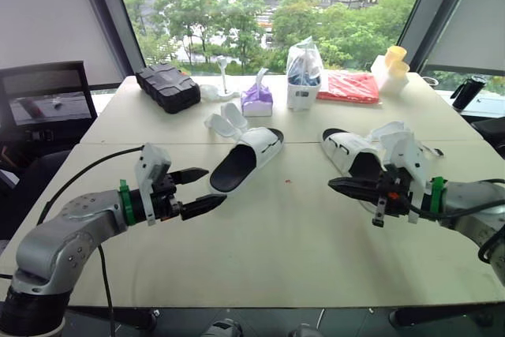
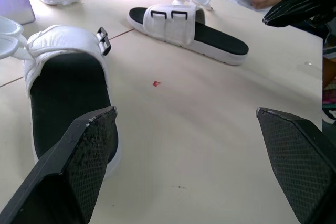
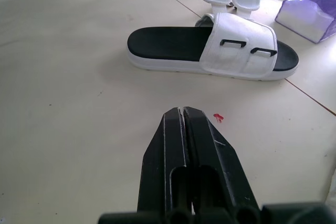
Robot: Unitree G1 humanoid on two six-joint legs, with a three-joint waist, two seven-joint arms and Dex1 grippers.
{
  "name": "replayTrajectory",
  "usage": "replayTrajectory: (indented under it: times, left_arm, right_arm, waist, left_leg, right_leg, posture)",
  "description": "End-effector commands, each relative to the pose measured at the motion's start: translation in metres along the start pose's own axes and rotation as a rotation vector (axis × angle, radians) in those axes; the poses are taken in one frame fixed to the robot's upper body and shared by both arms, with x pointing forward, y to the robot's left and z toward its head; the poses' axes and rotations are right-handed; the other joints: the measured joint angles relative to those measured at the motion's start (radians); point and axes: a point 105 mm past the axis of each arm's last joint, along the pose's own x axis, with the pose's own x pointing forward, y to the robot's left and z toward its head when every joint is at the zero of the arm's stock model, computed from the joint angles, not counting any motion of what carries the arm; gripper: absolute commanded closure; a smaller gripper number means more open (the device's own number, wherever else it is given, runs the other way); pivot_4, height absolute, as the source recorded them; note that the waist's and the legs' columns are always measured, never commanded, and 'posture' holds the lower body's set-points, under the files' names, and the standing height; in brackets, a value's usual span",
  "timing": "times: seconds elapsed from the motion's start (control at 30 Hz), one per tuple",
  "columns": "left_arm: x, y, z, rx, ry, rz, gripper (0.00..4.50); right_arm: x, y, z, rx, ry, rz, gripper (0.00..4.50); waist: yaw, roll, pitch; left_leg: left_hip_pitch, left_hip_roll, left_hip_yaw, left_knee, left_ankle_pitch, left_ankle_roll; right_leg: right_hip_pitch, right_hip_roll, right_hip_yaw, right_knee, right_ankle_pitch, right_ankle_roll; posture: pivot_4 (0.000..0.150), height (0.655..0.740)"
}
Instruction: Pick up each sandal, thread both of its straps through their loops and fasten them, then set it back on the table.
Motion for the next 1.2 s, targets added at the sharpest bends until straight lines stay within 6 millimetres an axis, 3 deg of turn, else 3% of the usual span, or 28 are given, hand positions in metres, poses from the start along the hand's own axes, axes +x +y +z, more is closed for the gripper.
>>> replayTrajectory:
  times: [0.03,0.9,1.07,1.13,1.2]
  left_arm:
    - [0.004,-0.003,0.007,0.037,-0.011,-0.023,0.07]
    - [0.013,-0.006,0.009,0.036,-0.019,-0.045,0.07]
    - [0.017,-0.009,0.007,0.034,-0.042,-0.035,0.07]
    - [0.019,-0.010,0.006,0.031,-0.054,-0.030,0.00]
    - [0.021,-0.011,0.006,0.031,-0.060,-0.034,0.00]
  right_arm:
    - [-0.002,0.002,0.009,-0.036,-0.032,-0.005,4.50]
    - [0.000,-0.007,0.005,-0.078,-0.032,-0.049,4.50]
    - [0.001,-0.023,0.006,-0.129,-0.014,-0.105,4.50]
    - [0.000,-0.041,0.004,-0.203,0.014,-0.198,3.96]
    - [-0.005,-0.061,-0.002,-0.264,0.075,-0.289,3.13]
  waist:
    - [0.000,0.000,0.000]
    - [-0.001,0.000,0.000]
    - [-0.001,0.000,0.000]
    - [-0.001,0.000,0.000]
    - [-0.001,0.000,0.000]
  left_leg:
    - [0.000,0.000,0.000,0.000,0.000,0.000]
    - [0.000,0.000,0.000,0.000,0.000,0.000]
    - [0.000,0.000,0.000,0.000,0.000,0.000]
    - [0.000,0.000,0.000,0.000,0.000,0.000]
    - [0.000,0.000,0.000,0.000,0.000,0.000]
  right_leg:
    - [0.000,0.000,0.000,0.000,0.000,0.000]
    - [0.000,0.000,0.000,0.000,0.000,0.000]
    - [0.000,0.000,0.000,0.000,0.000,0.000]
    - [0.000,0.000,0.000,0.000,0.000,0.000]
    - [0.000,0.000,0.000,0.001,0.000,0.000]
  posture:
    - [0.150,0.7400]
    - [0.150,0.7400]
    - [0.150,0.7400]
    - [0.150,0.7400]
    - [0.150,0.7400]
